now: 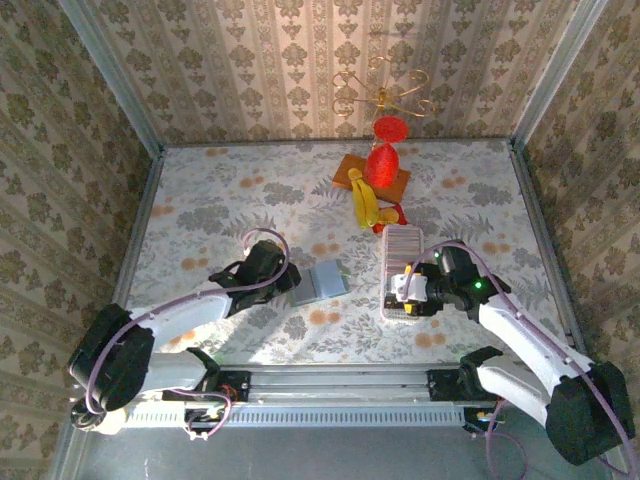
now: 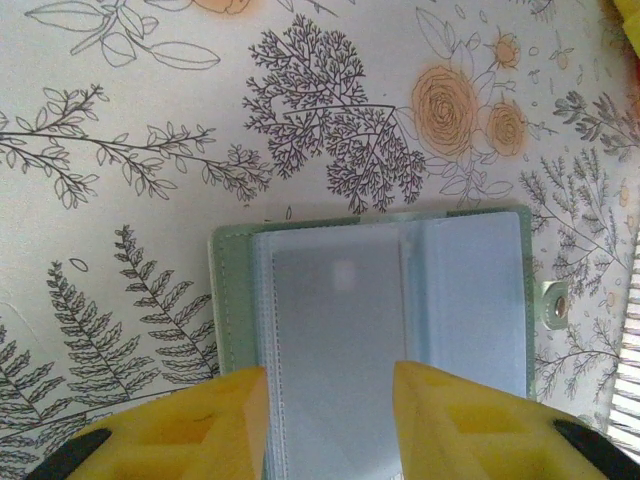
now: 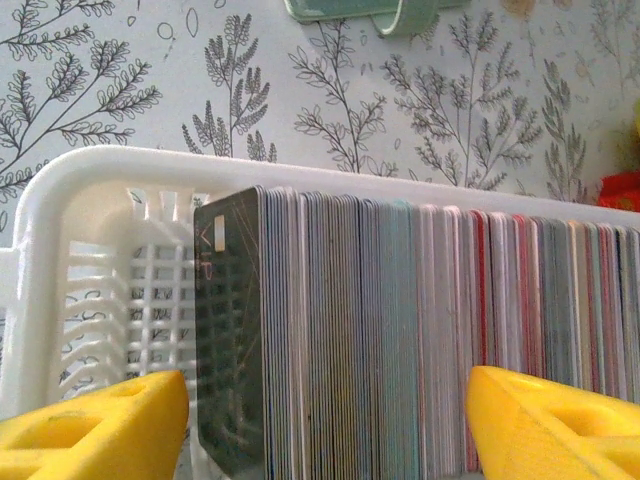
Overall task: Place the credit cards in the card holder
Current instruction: Pick up the credit card from the storage box.
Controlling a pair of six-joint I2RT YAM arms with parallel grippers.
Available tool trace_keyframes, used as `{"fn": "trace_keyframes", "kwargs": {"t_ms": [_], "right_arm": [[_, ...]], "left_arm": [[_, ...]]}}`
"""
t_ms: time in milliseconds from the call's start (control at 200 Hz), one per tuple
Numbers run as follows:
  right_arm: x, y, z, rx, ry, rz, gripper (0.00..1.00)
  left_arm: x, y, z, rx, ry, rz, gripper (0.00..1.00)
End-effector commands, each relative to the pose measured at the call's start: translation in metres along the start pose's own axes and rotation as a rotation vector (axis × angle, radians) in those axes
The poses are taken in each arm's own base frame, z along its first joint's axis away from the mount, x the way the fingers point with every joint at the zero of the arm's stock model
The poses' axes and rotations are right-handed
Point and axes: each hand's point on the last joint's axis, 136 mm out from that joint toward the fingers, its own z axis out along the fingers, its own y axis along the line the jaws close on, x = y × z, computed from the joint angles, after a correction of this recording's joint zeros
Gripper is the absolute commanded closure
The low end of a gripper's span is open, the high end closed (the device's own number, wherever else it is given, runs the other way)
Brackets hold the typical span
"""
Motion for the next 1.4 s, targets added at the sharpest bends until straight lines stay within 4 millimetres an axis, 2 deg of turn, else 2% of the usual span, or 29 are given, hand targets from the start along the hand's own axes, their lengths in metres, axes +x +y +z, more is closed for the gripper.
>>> {"fn": "trace_keyframes", "kwargs": {"t_ms": [0,125,295,530,685,1045,1395], "right_arm": [[-0.001,-0.003,0.010,0.020,0.011,-0.060,0.26],[-0.002,0.001,0.018,0.010,0.016,-0.086,0.28],[0.001,0.004,0.022,0.010,0.030,-0.124,0.41],[0.005,0.009,0.015,0.003,0.057,-0.145,0.66],[0.005,0.009,0.011,0.005,0.061,-0.155,0.75],[0.005,0.000,0.004,0.045,0.084,-0.162,0.83],[0.002,-0.007,-0.004,0.076,0.086,-0.147,0.84]], "left_arm": [[0.000,-0.007,0.001,0.021,0.002,0.019,0.63],[0.002,-0.004,0.003,0.014,0.008,0.014,0.63],[0.005,-0.004,0.006,0.016,0.025,0.009,0.63],[0.006,-0.004,0.008,0.021,0.031,0.004,0.64],[0.008,-0.004,0.008,0.020,0.040,0.001,0.64],[0.008,-0.003,0.006,0.007,0.043,0.004,0.65],[0.009,-0.002,0.007,0.002,0.049,-0.002,0.65]]}}
